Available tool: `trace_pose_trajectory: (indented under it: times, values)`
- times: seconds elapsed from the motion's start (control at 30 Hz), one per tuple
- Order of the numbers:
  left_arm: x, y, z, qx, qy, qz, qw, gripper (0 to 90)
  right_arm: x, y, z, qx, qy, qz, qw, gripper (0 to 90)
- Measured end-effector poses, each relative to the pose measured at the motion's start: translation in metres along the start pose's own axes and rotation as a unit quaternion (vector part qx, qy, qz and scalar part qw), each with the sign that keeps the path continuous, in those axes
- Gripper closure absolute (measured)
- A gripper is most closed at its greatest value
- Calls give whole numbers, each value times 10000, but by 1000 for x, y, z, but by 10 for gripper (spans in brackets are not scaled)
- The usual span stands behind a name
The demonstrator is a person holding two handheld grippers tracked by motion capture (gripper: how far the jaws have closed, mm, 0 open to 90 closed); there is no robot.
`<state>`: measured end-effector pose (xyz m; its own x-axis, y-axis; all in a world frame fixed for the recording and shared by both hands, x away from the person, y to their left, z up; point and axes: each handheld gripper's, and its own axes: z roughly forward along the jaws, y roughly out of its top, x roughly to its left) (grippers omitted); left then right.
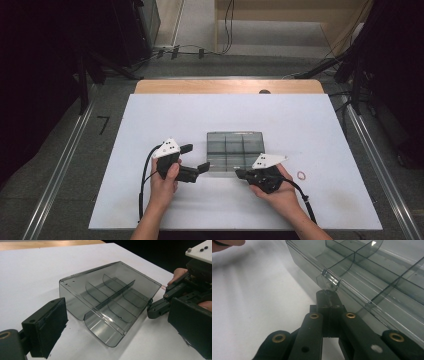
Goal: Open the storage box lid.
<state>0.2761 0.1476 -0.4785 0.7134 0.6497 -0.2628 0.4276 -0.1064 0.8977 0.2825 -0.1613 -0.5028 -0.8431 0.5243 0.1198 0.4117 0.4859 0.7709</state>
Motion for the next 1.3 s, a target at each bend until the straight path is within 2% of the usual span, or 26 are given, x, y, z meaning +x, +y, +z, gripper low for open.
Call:
trace_pose_trajectory:
  times: [0.97, 1.03, 1.13, 1.3]
  values:
    - [3, 0, -1, 40, -17, -28, 10000, 25, 2, 4, -5, -154, -6, -39, 9999, 885]
    - [4, 0, -2, 53, -85, -43, 9999, 27, 2, 5, -7, -176, -12, -38, 9998, 885]
    - [5, 0, -4, 128, -190, -56, 9997, 49, 3, 7, -8, -218, -32, -57, 9997, 885]
    - [7, -2, -5, 289, -126, -132, 9994, 162, 2, 9, -11, -266, -50, -79, 9996, 885]
